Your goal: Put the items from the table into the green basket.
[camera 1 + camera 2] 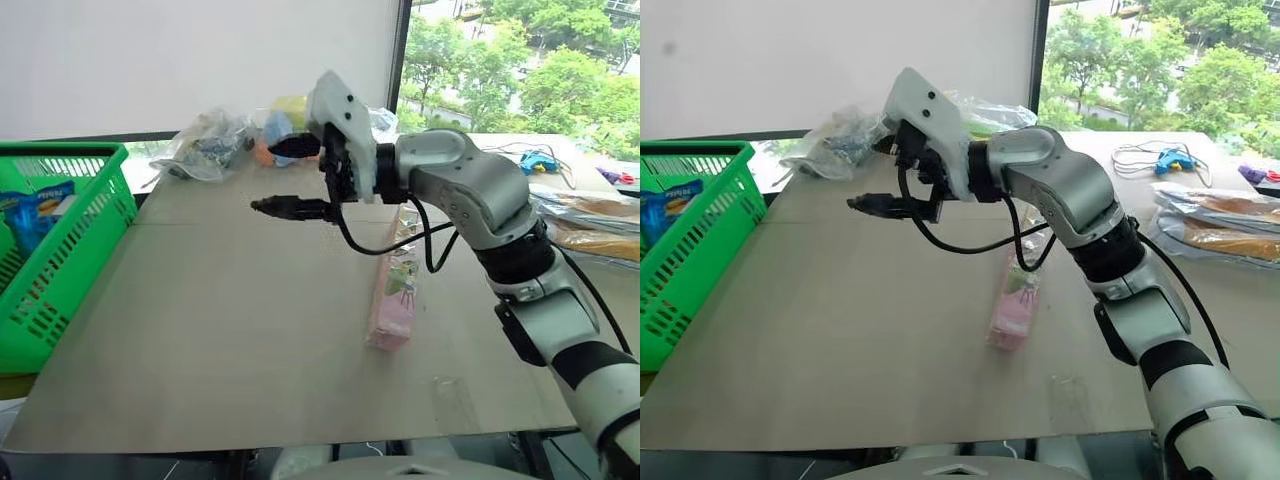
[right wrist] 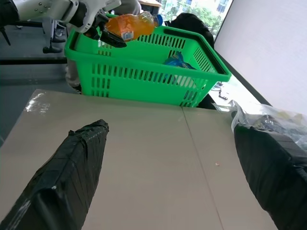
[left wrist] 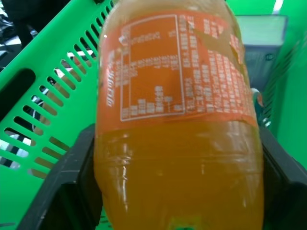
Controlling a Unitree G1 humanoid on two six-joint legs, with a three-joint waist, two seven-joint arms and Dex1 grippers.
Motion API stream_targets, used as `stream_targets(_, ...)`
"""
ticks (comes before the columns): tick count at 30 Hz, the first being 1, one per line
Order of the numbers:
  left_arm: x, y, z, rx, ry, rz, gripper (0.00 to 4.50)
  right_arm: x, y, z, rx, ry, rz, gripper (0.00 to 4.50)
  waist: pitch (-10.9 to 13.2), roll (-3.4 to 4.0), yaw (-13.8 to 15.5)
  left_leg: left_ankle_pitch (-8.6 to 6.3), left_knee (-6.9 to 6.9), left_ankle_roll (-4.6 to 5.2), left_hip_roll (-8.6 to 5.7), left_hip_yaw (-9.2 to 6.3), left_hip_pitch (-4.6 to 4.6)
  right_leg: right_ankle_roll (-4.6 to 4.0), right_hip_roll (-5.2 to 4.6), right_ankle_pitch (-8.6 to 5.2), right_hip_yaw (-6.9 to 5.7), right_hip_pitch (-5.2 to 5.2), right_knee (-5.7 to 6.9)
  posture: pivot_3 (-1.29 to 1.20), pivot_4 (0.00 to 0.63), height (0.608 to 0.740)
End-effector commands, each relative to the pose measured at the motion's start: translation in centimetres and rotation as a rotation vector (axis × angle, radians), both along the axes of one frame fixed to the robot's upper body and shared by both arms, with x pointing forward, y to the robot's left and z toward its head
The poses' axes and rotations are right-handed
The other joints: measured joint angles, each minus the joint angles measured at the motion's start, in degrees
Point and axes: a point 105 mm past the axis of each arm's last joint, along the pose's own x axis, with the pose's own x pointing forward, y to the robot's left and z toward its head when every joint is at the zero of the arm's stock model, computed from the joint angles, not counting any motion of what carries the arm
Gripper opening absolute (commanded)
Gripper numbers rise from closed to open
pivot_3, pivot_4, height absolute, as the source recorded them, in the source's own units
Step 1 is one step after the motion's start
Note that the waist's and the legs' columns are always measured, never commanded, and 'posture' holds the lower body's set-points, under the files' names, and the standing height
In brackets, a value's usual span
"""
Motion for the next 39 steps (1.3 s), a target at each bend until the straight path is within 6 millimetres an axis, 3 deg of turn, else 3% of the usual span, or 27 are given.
stream_targets(1,0.1,0.6,4.9,0.094,-0.125,-0.024,4.07,-0.9,0.1,2.8,0.070,-0.070,0.038,4.50,-0.04,-0.07,-0.42,0.02,-0.10,-0.04,0.03,0.00,0.00,-0.05,0.00,0.03,0.01,-0.07,0.02,0.08,0.000,0.740)
stream_targets(2,0.5,0.3,5.8,0.108,-0.164,-0.046,4.42,-1.1,-0.1,3.0,0.079,-0.074,0.043,4.50,-0.08,-0.12,-0.52,0.04,-0.13,-0.07,0.09,0.00,0.00,-0.07,-0.02,0.04,0.02,-0.13,0.05,0.07,0.000,0.740)
stream_targets(3,1.1,-0.4,6.5,0.101,-0.210,-0.078,4.46,-1.3,-0.3,3.1,0.090,-0.076,0.046,4.50,-0.09,-0.14,-0.60,0.05,-0.14,-0.09,0.15,-0.01,-0.04,-0.10,-0.05,0.04,0.00,-0.17,0.05,0.07,0.000,0.740)
stream_targets(6,4.4,-6.1,8.2,-0.021,-0.317,-0.346,4.46,-1.5,-1.4,3.3,0.129,-0.065,0.037,4.50,-0.09,-0.13,-0.75,0.07,-0.15,-0.12,0.19,0.01,-0.23,-0.16,-0.11,0.08,0.07,-0.35,0.08,0.06,0.000,0.740)
stream_targets(7,5.3,-9.4,8.2,-0.105,-0.329,-0.486,4.46,-1.7,-2.1,3.3,0.148,-0.058,0.038,4.50,-0.09,-0.09,-0.95,0.07,-0.14,-0.11,0.18,0.03,-0.23,-0.16,-0.15,0.09,0.12,-0.35,0.10,0.06,0.000,0.740)
stream_targets(8,5.8,-13.5,7.8,-0.185,-0.304,-0.648,4.46,-1.9,-3.1,3.3,0.167,-0.052,0.035,4.50,-0.10,-0.05,-1.16,0.06,-0.14,-0.09,0.17,0.09,-0.22,-0.15,-0.18,0.10,0.17,-0.34,0.08,0.05,0.000,0.740)
stream_targets(10,5.6,-19.7,6.6,-0.309,-0.241,-0.874,4.46,-2.1,-4.6,3.2,0.191,-0.034,0.019,4.50,-0.09,-0.01,-1.61,0.04,-0.12,-0.04,0.13,0.13,-0.21,-0.14,-0.25,0.10,0.32,-0.28,0.07,0.04,0.000,0.740)
stream_targets(12,5.9,-25.7,4.2,-0.525,-0.189,-1.010,4.46,-1.8,-7.0,2.5,0.196,-0.005,-0.046,4.50,-0.08,0.03,-1.97,-0.07,-0.08,0.17,0.10,0.24,-0.20,-0.12,-0.29,0.11,0.43,-0.24,0.11,0.03,0.000,0.740)
stream_targets(15,5.9,-35.3,0.5,-0.709,-0.059,-1.209,4.46,-2.4,-10.7,0.8,0.140,0.023,-0.124,4.50,-0.15,0.08,-2.01,-0.08,0.02,0.19,0.15,0.20,-0.13,-0.13,-0.22,0.13,0.39,-0.18,0.17,-0.04,0.000,0.740)
stream_targets(16,6.1,-37.9,-0.3,-0.755,-0.037,-1.235,4.46,-2.7,-12.0,0.0,0.105,0.035,-0.152,4.50,-0.12,0.23,-1.98,-0.08,0.12,0.20,0.16,0.13,-0.14,-0.13,-0.24,0.15,0.31,-0.09,0.12,-0.06,0.000,0.740)
stream_targets(19,8.2,-42.4,-2.8,-0.844,0.073,-1.127,4.46,-3.6,-15.2,-1.7,0.003,0.061,-0.239,4.50,-0.10,0.27,-2.80,-0.12,0.40,0.26,0.23,0.15,-0.15,-0.13,-0.17,0.20,0.28,0.04,0.12,-0.13,0.000,0.740)
stream_targets(23,11.8,-46.1,-5.0,-0.796,0.246,-0.934,4.46,-4.9,-18.9,-3.5,-0.100,0.096,-0.369,4.50,-0.16,0.49,-5.76,-0.17,0.55,0.32,0.41,0.40,-0.07,-0.17,-0.01,0.24,0.40,0.18,0.10,-0.21,0.000,0.740)
stream_targets(27,13.6,-47.3,-5.5,-0.679,0.315,-0.862,4.46,-7.2,-20.7,-4.7,-0.173,0.128,-0.398,4.50,0.00,0.73,-8.14,-0.23,0.48,0.40,0.52,0.84,0.73,0.12,0.15,0.05,0.59,0.87,-0.03,-0.27,0.003,0.740)
stream_targets(31,14.3,-48.4,-7.3,-0.589,0.405,-0.854,4.46,-8.7,-22.1,-6.0,-0.229,0.173,-0.430,4.50,0.03,0.75,-10.11,-0.23,0.52,0.41,0.54,1.30,0.81,0.21,0.36,0.02,0.60,0.96,-0.08,-0.32,0.014,0.740)
stream_targets(35,14.0,-49.7,-9.1,-0.569,0.480,-0.916,4.46,-9.1,-22.5,-6.9,-0.258,0.187,-0.454,4.50,0.08,0.78,-12.13,-0.26,0.52,0.43,0.56,1.39,0.84,0.30,0.33,0.05,0.74,1.04,-0.12,-0.35,0.023,0.740)
stream_targets(38,13.8,-50.3,-11.6,-0.583,0.551,-0.900,4.46,-9.2,-22.5,-7.3,-0.265,0.177,-0.460,4.50,0.06,0.85,-13.43,-0.27,0.52,0.44,0.55,1.41,0.86,0.37,0.37,0.08,0.72,1.05,-0.19,-0.39,0.014,0.740)
stream_targets(39,13.7,-50.4,-12.2,-0.587,0.567,-0.894,4.23,-9.1,-22.5,-7.4,-0.265,0.171,-0.464,4.50,0.03,0.89,-13.89,-0.27,0.52,0.45,0.55,1.39,0.86,0.39,0.36,0.08,0.67,1.10,-0.24,-0.39,0.010,0.740)
